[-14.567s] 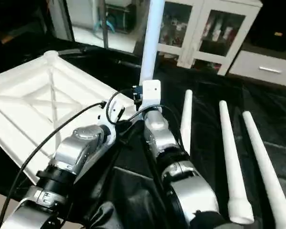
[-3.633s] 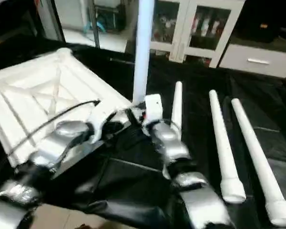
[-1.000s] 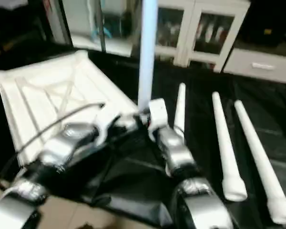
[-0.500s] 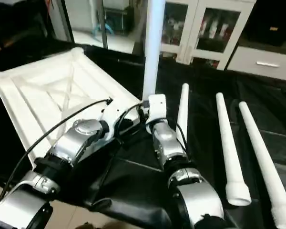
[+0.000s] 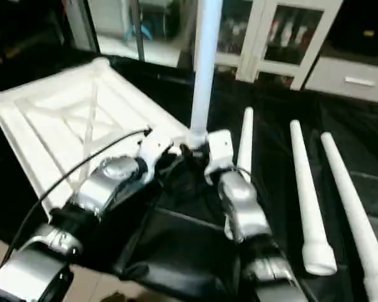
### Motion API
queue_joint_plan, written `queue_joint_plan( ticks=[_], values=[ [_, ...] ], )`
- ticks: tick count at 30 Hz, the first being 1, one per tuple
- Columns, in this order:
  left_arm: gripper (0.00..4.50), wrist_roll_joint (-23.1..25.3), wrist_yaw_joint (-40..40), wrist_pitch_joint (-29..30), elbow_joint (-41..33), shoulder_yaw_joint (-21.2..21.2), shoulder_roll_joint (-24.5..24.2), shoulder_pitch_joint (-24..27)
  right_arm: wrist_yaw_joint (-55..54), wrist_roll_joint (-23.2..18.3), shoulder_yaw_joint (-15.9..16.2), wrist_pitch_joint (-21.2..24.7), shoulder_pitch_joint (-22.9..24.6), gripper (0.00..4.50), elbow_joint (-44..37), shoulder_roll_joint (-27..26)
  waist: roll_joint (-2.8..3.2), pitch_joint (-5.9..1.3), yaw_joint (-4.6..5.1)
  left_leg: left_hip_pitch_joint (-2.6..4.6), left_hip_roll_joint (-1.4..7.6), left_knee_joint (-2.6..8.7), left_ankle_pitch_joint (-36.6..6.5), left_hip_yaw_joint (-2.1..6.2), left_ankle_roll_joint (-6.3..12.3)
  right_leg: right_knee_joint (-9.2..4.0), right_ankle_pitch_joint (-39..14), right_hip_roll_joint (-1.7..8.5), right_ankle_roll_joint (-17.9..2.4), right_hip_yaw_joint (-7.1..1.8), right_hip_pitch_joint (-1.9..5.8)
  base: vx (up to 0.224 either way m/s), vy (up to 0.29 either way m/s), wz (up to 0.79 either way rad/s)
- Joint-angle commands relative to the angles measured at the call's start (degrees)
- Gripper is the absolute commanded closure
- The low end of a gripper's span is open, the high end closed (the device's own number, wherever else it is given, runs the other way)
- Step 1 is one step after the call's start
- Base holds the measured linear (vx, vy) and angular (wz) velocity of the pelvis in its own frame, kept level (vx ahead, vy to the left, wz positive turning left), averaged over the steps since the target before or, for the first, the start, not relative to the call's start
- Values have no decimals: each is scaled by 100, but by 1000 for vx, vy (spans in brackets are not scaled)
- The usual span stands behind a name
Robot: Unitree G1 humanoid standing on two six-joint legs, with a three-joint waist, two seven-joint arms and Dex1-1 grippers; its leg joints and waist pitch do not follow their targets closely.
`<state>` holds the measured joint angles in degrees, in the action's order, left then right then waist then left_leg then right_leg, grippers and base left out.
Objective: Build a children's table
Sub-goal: Rotate leg to tighten, then rotate table base
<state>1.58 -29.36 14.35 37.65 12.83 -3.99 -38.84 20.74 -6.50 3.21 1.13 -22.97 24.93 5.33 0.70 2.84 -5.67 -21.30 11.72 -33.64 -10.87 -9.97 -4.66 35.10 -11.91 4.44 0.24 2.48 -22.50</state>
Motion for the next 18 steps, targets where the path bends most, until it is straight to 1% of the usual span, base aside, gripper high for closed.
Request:
queue_joint_plan(
  ticks=[1, 2, 3, 4, 5, 6, 7, 8, 9, 10, 11, 12, 13, 14, 15, 16, 17, 18],
  values=[
    [392, -264, -38, -34, -335, -195, 16, -8, 154, -100, 96, 315, 226, 58, -656, 131, 9, -362, -9, 79, 143, 419, -874, 33, 210, -351, 191, 313, -1267, -205, 297, 0, 0, 0],
    [384, -314, -78, -7, -470, -240, -21, 30, 192, -142, 125, 416, 356, 58, -905, 182, 19, -369, -9, 85, 144, 417, -884, 29, 186, -350, 194, 314, -1268, -204, 281, 0, 0, 0],
    [374, -427, -178, 143, -776, -323, -109, 138, 281, -216, 184, 557, 518, 58, -1240, 252, 34, -366, -2, 77, 140, 419, -863, 36, 162, -339, 265, 302, -1265, -200, 286, 0, 0, 0],
    [367, -513, -297, 286, -1101, -370, -219, 266, 364, -275, 246, 671, 652, 58, -1520, 314, 30, -361, -8, 73, 146, 420, -870, 39, 161, -344, 296, 308, -1257, -201, 288, 0, 0, 0],
    [360, -690, -523, 638, -1780, -481, -468, 541, 497, -374, 318, 923, 884, 58, -2039, 416, 29, -376, 11, 50, 144, 412, -719, 42, 186, -299, 574, 301, -1276, -200, 318, 0, 0, 0],
    [351, -736, -575, 747, -1979, -516, -548, 626, 527, -396, 322, 1024, 951, 58, -2202, 437, 21, -376, 11, 35, 143, 405, -618, 52, 218, -292, 689, 309, -1268, -200, 324, 0, 0, 0],
    [340, -804, -609, 926, -2301, -633, -690, 764, 542, -418, 314, 1141, 1019, 58, -2385, 452, 39, -378, 51, 30, 116, 390, -552, 35, 253, -292, 769, 279, -1255, -195, 296, 0, 0, 0],
    [330, -845, -622, 1039, -2508, -715, -781, 855, 545, -431, 308, 1222, 1063, 58, -2508, 460, 37, -384, 70, 31, 117, 386, -547, 35, 243, -286, 773, 278, -1271, -193, 303, 0, 0, 0],
    [322, -845, -622, 1039, -2508, -715, -781, 855, 545, -431, 308, 1222, 1063, 58, -2508, 460, 48, -365, 77, 37, 115, 390, -615, 24, 226, -306, 609, 267, -1273, -197, 275, 0, 0, 0],
    [305, -899, -666, 1197, -2844, -829, -977, 1012, 567, -464, 320, 1331, 1109, 58, -2657, 483, 56, -356, 80, 52, 117, 396, -716, 15, 208, -326, 452, 263, -1268, -198, 253, 0, 0, 0],
    [305, -878, -590, 1461, -3315, -1077, -1321, 1260, 589, -493, 361, 1490, 1173, 58, -2871, 527, 61, -349, 76, 56, 130, 412, -823, 20, 159, -333, 243, 265, -1251, -202, 255, 0, 0, 0],
    [296, -838, -523, 1546, -3481, -1188, -1472, 1355, 590, -500, 382, 1571, 1194, 58, -2961, 548, 79, -342, 80, 48, 145, 431, -850, 43, 86, -316, 186, 258, -1210, -199, 261, 0, 0, 0],
    [285, -838, -523, 1546, -3481, -1188, -1472, 1355, 590, -500, 382, 1571, 1194, 58, -2961, 548, 93, -339, 101, 69, 130, 427, -865, 32, 40, -320, 172, 230, -1165, -196, 232, 0, 0, 0],
    [275, -764, -391, 1670, -3632, -1333, -1599, 1448, 595, -514, 412, 1657, 1221, 58, -3062, 579, 63, -334, 105, 83, 125, 429, -903, 20, 22, -335, 121, 215, -1149, -196, 222, 0, 0, 0],
    [262, -640, -256, 1787, -3754, -1540, -1790, 1564, 641, -534, 459, 1731, 1239, 58, -3142, 615, 72, -334, 94, 84, 131, 434, -926, 33, -26, -322, 49, 225, -1126, -198, 232, 0, 0, 0],
    [252, -403, -1, 2000, -3918, -1900, -2119, 1760, 767, -572, 566, 1863, 1274, 58, -3287, 694, 65, -320, 96, 82, 127, 440, -982, 30, -47, -339, -56, 227, -1066, -201, 220, 0, 0, 0],
    [245, -377, 20, 2012, -3921, -1929, -2151, 1775, 783, -574, 578, 1875, 1277, 58, -3299, 702, 76, -324, 98, 86, 120, 436, -989, 31, -64, -331, -72, 218, -1037, -199, 223, 0, 0, 0],
    [240, -232, 137, 2081, -3940, -2087, -2328, 1862, 869, -581, 646, 1937, 1288, 58, -3365, 748, 70, -323, 98, 84, 113, 435, -981, 28, -66, -339, -92, 217, -999, -204, 218, 0, 0, 0]
  ],
)
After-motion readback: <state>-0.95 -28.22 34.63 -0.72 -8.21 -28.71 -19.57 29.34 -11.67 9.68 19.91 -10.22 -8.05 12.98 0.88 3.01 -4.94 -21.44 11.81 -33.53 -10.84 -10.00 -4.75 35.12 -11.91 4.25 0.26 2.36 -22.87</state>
